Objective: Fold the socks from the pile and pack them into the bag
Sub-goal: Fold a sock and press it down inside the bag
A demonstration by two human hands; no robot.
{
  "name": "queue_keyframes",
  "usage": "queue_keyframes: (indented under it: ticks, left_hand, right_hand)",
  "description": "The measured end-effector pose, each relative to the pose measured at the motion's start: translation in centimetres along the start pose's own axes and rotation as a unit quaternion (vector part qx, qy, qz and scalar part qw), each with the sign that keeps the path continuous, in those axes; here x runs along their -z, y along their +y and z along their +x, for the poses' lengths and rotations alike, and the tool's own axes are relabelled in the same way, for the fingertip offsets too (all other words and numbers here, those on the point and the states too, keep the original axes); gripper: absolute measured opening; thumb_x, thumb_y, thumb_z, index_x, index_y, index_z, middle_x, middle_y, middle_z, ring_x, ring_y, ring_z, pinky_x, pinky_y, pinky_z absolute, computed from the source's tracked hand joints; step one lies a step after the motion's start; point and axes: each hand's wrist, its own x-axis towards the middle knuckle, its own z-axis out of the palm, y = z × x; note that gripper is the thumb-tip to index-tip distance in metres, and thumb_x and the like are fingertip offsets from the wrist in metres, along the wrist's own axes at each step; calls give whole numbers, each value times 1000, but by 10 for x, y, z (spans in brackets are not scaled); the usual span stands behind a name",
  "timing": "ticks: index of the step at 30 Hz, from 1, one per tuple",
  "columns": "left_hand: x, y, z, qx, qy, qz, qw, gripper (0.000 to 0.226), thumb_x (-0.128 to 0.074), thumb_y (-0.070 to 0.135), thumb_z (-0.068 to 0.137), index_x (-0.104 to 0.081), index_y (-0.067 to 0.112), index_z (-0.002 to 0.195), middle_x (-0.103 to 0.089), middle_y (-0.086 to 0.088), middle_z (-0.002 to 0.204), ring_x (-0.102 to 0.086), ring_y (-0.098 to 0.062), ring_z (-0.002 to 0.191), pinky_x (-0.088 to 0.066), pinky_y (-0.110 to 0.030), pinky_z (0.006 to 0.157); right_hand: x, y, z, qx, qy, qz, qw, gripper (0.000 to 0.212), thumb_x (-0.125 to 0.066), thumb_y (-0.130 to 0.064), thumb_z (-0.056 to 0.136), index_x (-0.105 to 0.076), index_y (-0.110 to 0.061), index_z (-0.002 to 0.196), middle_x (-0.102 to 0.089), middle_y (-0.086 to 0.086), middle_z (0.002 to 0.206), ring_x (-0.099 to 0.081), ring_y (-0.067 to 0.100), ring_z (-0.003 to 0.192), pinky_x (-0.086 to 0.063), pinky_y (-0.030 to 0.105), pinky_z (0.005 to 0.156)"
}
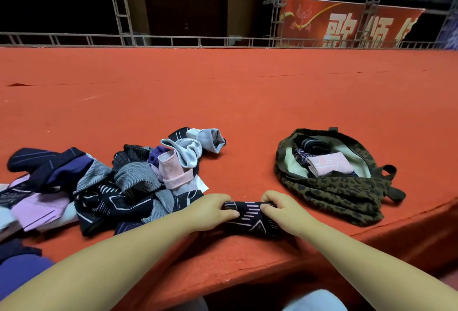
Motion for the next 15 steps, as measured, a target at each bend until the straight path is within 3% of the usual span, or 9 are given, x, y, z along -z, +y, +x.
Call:
queue_keyframes:
  ticks: [3, 6, 12, 15]
  left_hand:
    - [-4, -3, 8, 60, 16, -39, 997, 24, -57, 40, 90, -51, 22, 75, -54, 7, 69, -53, -12, 65, -42, -26, 63]
    - [-8, -5, 19, 103, 10, -51, 993, 24, -55, 41, 91, -54, 22, 76, -56, 5, 67, -53, -12, 58, -40, -24, 54]
    - [-11, 0, 31, 164, -18, 4, 986, 29, -59, 46, 85, -49, 20, 77, -58, 3, 65, -49, -11, 52, -39, -23, 51]
    - [-10, 1, 32, 195, -56, -38, 979, 35, -64, 49, 79, -54, 17, 90, -58, -1, 65, -51, -15, 54, -39, -22, 49]
  right_hand:
    - [-4, 6, 6, -47, 53, 20, 997, 9, -60, -27, 88, -55, -23, 81, -61, -8, 76, -52, 3, 68, -42, 25, 67]
    - [-8, 15, 11, -99, 66, -20, 993, 18, -62, -36, 87, -51, -22, 91, -64, -2, 85, -57, 14, 79, -42, 31, 71]
    - [-6, 16, 21, -177, -5, -155, 972, 31, -54, -51, 89, -49, -21, 89, -60, 1, 94, -57, 21, 90, -43, 32, 73]
    - [9, 9, 19, -248, -98, -153, 952, 55, -51, -68, 81, -52, -14, 87, -61, 7, 84, -56, 21, 68, -41, 27, 57]
